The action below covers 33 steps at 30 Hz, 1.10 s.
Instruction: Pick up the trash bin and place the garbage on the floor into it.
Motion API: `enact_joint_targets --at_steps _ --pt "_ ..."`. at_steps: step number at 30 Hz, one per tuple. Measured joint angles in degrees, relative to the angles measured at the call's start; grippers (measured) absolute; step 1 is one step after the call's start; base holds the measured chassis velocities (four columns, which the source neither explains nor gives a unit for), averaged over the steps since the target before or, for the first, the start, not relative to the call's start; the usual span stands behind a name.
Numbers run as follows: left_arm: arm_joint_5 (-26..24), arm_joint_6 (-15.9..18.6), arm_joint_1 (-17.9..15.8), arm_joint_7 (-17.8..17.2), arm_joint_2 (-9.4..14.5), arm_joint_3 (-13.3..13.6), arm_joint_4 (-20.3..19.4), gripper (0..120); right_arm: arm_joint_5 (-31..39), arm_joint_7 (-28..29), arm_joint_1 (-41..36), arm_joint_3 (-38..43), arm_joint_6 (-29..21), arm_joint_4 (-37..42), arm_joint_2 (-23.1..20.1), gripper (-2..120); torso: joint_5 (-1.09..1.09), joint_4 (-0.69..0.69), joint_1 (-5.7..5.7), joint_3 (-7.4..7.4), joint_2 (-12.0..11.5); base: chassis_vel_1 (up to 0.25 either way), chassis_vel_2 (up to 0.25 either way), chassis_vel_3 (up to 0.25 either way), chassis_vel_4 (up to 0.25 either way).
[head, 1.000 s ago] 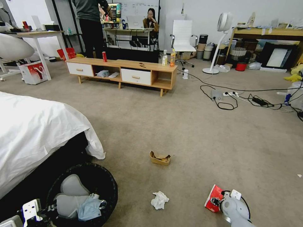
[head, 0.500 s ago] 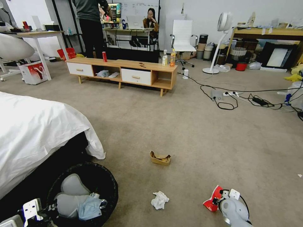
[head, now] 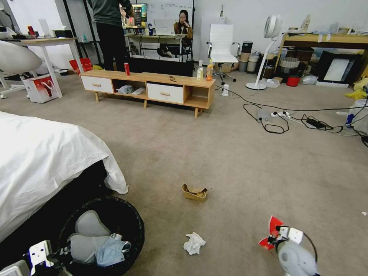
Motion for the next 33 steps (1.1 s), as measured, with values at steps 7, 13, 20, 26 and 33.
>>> enact_joint_targets --at_steps 7,13,20,26,33 --pt "-0.5 0.1 -0.6 -0.2 0.3 1.2 -0.4 3 2.6 -0.9 -1.1 -0.9 2.5 15.0 -6.4 0 0.04 0.0 0.0 0.0 0.0 0.0 0.0 0.0 0.0" --pt "-1.0 0.1 -1.0 -0.6 1.0 2.3 -0.9 3 8.9 -1.9 3.3 -4.2 4.9 27.9 -12.5 0 0.03 0.03 0.0 0.0 0.0 0.0 0.0 0.0 0.0" --pt "-1.5 0.1 -1.2 -1.3 1.7 4.1 -1.6 3 16.0 -5.4 11.4 -12.2 9.4 36.0 -18.3 0 0.0 0.01 0.0 0.0 0.0 0.0 0.0 0.0 0.0" --pt "-1.9 0.1 -0.9 -1.5 2.1 5.5 -2.3 3 21.6 -7.6 19.9 -21.9 12.5 37.6 -19.6 0 0.02 0.01 0.0 0.0 0.0 0.0 0.0 0.0 0.0" --pt "-3.1 0.1 -0.9 -1.9 3.3 6.1 -2.6 3 27.0 -6.5 35.6 -37.0 13.5 37.1 -17.1 0 0.0 0.03 0.0 0.0 0.0 0.0 0.0 0.0 0.0"
